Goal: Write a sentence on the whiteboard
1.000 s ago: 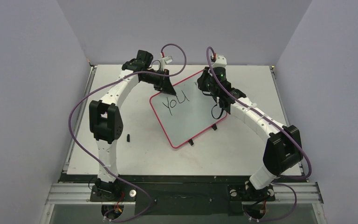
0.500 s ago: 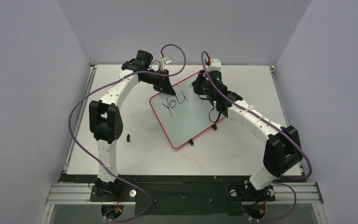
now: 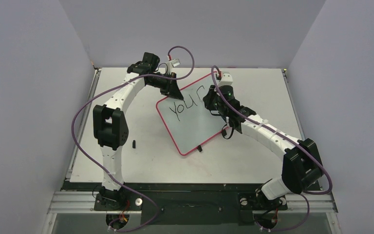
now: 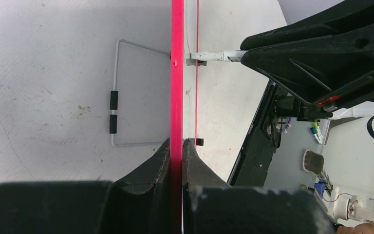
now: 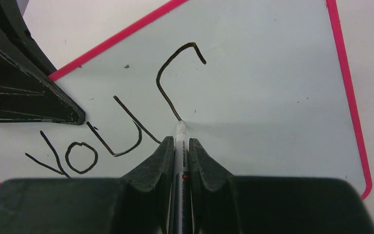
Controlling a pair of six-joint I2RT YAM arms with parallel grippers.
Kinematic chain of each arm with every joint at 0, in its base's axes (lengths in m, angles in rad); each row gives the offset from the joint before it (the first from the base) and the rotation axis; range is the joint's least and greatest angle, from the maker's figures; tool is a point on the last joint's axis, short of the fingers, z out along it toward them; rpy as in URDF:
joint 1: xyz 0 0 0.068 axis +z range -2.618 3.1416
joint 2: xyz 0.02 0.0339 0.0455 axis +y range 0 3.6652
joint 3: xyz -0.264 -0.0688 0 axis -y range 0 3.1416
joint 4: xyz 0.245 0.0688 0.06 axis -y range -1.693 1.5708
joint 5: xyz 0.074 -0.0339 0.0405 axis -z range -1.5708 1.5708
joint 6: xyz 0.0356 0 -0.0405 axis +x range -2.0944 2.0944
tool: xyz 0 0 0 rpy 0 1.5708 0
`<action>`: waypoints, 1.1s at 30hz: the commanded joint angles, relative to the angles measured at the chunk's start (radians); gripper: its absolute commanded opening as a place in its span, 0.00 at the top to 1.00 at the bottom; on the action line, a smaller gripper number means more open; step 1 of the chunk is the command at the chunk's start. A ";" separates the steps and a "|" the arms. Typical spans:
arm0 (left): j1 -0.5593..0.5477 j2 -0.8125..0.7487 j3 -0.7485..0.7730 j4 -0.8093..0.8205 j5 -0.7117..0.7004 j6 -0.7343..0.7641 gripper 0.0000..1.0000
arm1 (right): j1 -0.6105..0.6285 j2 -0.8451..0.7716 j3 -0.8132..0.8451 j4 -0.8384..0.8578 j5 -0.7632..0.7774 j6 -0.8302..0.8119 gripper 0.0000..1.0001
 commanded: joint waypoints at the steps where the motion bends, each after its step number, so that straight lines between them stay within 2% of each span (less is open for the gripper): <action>1: -0.022 -0.045 0.053 0.002 -0.026 0.087 1.00 | -0.001 -0.029 -0.044 -0.015 0.026 0.001 1.00; 9: -0.023 -0.052 0.049 0.000 -0.030 0.090 1.00 | -0.047 -0.013 0.024 -0.063 0.095 -0.015 1.00; 17: -0.023 -0.051 0.051 0.002 -0.028 0.090 1.00 | -0.067 0.009 0.131 -0.098 0.097 -0.049 1.00; 26: -0.023 -0.050 0.052 0.000 -0.033 0.089 1.00 | -0.067 -0.072 0.110 -0.057 0.057 -0.040 1.00; 33: -0.024 -0.052 0.051 -0.001 -0.031 0.091 1.00 | -0.076 -0.029 0.131 -0.046 0.064 -0.032 1.00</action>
